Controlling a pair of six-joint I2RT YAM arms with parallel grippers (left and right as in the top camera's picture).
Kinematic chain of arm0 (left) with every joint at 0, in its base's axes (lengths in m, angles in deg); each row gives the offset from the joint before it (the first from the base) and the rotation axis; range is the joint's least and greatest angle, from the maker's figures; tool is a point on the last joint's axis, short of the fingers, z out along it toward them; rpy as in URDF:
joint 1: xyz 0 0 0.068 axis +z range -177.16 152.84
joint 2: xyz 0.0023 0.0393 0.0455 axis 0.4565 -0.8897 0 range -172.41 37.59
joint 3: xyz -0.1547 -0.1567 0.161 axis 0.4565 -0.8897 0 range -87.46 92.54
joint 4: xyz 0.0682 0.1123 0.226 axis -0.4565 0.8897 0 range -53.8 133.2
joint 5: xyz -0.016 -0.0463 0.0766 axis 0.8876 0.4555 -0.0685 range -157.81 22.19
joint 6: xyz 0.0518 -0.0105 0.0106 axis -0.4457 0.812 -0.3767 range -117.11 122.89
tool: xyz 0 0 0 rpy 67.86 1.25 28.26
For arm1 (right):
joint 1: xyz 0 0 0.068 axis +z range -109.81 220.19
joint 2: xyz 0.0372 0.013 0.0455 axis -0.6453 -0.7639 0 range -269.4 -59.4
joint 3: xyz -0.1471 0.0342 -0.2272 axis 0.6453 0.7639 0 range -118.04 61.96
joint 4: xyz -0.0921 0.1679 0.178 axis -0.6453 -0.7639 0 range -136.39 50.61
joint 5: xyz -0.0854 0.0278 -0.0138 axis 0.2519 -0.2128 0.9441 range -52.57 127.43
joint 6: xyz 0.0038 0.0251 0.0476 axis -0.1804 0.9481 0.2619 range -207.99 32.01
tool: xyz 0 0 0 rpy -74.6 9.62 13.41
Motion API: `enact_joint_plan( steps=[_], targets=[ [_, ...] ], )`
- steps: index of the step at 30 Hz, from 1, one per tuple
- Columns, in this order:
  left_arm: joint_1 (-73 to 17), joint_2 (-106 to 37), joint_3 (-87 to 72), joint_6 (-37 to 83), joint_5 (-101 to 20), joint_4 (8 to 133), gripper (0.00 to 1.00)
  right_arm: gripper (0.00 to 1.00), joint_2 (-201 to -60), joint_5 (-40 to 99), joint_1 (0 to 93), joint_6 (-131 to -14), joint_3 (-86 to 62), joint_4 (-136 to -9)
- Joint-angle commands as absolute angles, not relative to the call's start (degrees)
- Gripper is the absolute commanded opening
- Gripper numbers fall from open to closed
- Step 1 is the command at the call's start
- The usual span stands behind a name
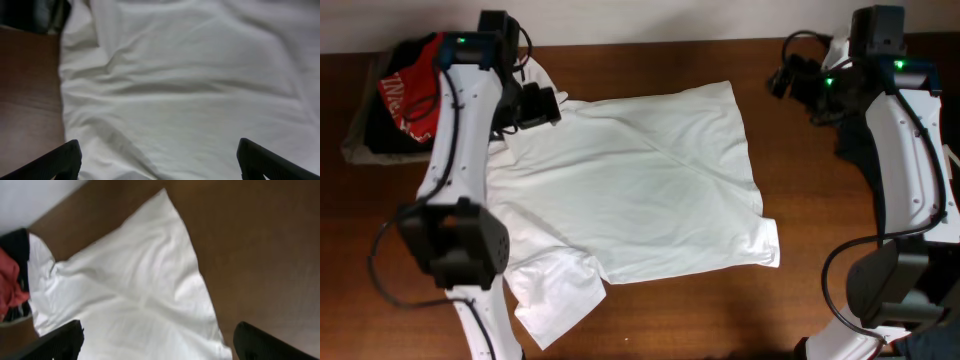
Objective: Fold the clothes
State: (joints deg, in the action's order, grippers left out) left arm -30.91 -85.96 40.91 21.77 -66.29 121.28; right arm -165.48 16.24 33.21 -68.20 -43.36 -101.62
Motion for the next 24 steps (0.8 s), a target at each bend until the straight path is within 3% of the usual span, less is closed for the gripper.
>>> enact_joint_plan(
  steps=[1,24],
  targets=[
    [-32.7,-77.8,42.1,21.3,-66.8,123.3,0.99,0.99,-165.3,13.9,33.0,-69.3,-43.1,-106.3],
    [-44.8,-62.5,42.0,25.3,-71.3,131.5,0.99,0.99,-141.2,24.4,33.1,-73.8,-42.9,-133.3]
  ],
)
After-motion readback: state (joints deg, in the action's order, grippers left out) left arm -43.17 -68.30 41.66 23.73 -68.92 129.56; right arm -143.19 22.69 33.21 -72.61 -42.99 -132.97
